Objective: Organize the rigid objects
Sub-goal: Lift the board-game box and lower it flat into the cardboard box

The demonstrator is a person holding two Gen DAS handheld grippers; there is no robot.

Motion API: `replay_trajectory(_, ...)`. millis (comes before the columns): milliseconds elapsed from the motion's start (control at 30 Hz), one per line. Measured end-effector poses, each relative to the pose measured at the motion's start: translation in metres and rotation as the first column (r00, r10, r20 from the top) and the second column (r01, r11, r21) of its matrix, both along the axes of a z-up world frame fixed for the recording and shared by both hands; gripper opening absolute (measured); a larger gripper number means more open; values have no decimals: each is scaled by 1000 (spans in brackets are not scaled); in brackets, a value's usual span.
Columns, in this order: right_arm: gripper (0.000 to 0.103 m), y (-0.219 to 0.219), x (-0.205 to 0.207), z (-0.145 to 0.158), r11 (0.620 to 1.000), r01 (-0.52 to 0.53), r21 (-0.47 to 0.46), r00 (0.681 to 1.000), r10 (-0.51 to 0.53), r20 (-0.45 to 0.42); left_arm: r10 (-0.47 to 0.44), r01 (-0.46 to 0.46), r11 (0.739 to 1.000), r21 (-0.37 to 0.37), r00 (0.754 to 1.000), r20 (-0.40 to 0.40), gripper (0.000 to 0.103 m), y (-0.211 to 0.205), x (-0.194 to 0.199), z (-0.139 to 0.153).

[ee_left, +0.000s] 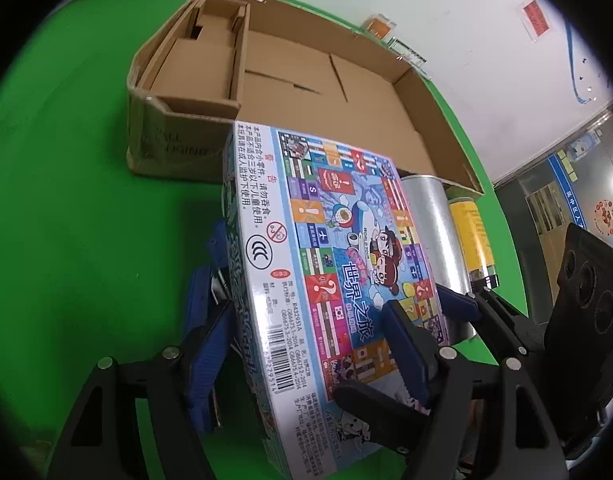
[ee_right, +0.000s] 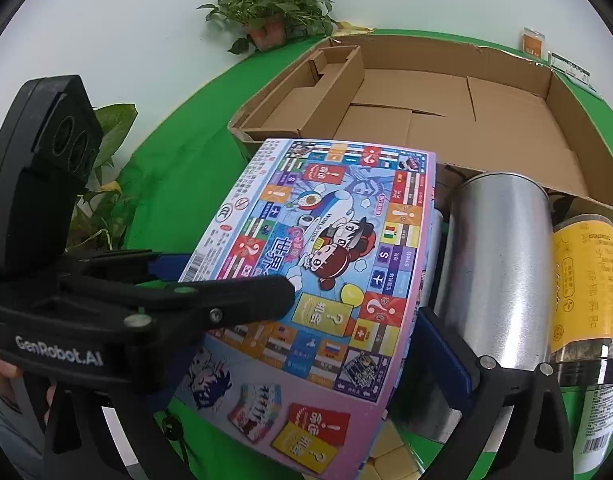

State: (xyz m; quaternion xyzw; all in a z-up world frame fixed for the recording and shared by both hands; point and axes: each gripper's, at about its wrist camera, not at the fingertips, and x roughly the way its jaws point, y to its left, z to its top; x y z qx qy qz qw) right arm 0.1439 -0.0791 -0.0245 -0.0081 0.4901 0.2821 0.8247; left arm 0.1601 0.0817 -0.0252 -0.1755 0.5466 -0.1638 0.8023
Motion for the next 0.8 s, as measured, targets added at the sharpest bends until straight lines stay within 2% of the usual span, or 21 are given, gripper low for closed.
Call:
replay_trajectory(200,102,5,0,1,1000,28,-12,1000,-28,12,13,-13,1000,13,1000,10,74,-1,-3,3)
replay_trajectory(267,101,3,-4,3,999,41,-7,999,-41,18,11,-12,1000,24,999,38,74,-4,-8,5)
replay_trajectory(400,100,4,-16,19,997,79,-25,992,-76,104,9,-17,998,55,990,144,74,-12,-20,25)
replay_trajectory(600,93,0,-29,40,993,121,8,971,-120,207,10,-41,993,113,965,260,74,-23,-28,47)
replay_trajectory(800,90,-10,-30,60,983,179,28,943,-179,282,2,-45,991,127,946,324,74,-33,-22,64)
